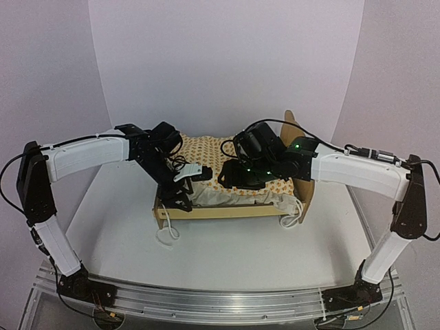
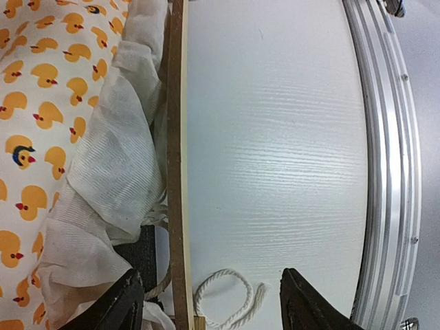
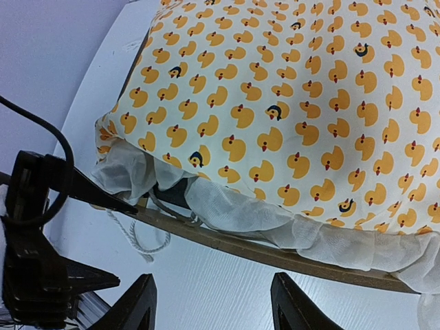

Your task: Set up the pet bed

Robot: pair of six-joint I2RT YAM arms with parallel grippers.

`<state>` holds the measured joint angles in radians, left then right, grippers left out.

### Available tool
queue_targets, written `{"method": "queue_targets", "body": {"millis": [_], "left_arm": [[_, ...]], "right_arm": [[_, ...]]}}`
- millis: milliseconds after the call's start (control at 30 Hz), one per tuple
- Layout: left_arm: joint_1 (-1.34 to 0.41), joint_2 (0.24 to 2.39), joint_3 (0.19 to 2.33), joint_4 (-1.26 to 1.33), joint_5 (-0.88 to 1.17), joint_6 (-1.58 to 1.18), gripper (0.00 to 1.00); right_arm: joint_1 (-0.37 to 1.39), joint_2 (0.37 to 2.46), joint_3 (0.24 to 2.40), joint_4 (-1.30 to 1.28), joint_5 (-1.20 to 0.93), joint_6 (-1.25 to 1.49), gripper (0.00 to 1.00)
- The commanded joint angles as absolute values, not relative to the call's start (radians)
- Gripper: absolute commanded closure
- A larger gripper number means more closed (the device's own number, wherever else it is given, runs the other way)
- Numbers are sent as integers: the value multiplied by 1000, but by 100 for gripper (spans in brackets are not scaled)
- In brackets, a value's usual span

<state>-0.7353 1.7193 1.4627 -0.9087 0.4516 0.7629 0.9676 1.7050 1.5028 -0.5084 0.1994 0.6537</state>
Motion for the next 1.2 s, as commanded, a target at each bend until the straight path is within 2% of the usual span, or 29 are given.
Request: {"method": "queue_targets", "body": {"millis": [0, 67, 200, 433, 600, 700, 733, 833, 900, 933, 1033, 1167], "left_arm": [[-740, 1713, 1613, -1025, 525, 739, 26], [-739, 1713, 1657, -1051, 447, 708, 19], [-690, 1691, 1566, -948, 112, 681, 17], [-652, 1711, 1391, -801, -47, 692, 16], [-587, 1738, 1386, -671, -82, 695, 18], [-580, 1741, 1355, -645, -60, 699, 27], [-580, 1738, 1336, -627, -52, 700, 32], [-580, 1744, 1327, -609, -11, 698, 61], [-577, 1743, 1361, -636, 74, 665, 93], [-575, 1735, 1383, -650, 102, 647, 98], [-574, 1717, 1449, -698, 134, 607, 100], [-564, 1701, 1469, -745, 127, 582, 100]], "right_arm": [[974, 1695, 1499, -464, 189, 650, 43], [974, 1685, 1486, -460, 192, 659, 44], [976, 1678, 1475, -450, 192, 681, 47], [992, 1720, 1522, -446, 176, 673, 51], [1003, 1776, 1567, -442, 140, 655, 58], [1004, 1822, 1608, -435, 114, 646, 61], [1005, 1838, 1622, -432, 110, 643, 61], [1006, 1890, 1658, -413, 83, 641, 64], [1009, 1936, 1688, -396, 48, 626, 66], [1014, 1963, 1715, -395, 36, 606, 67], [1029, 2051, 1798, -396, 31, 556, 74], [1033, 2206, 1932, -397, 13, 574, 72]]}}
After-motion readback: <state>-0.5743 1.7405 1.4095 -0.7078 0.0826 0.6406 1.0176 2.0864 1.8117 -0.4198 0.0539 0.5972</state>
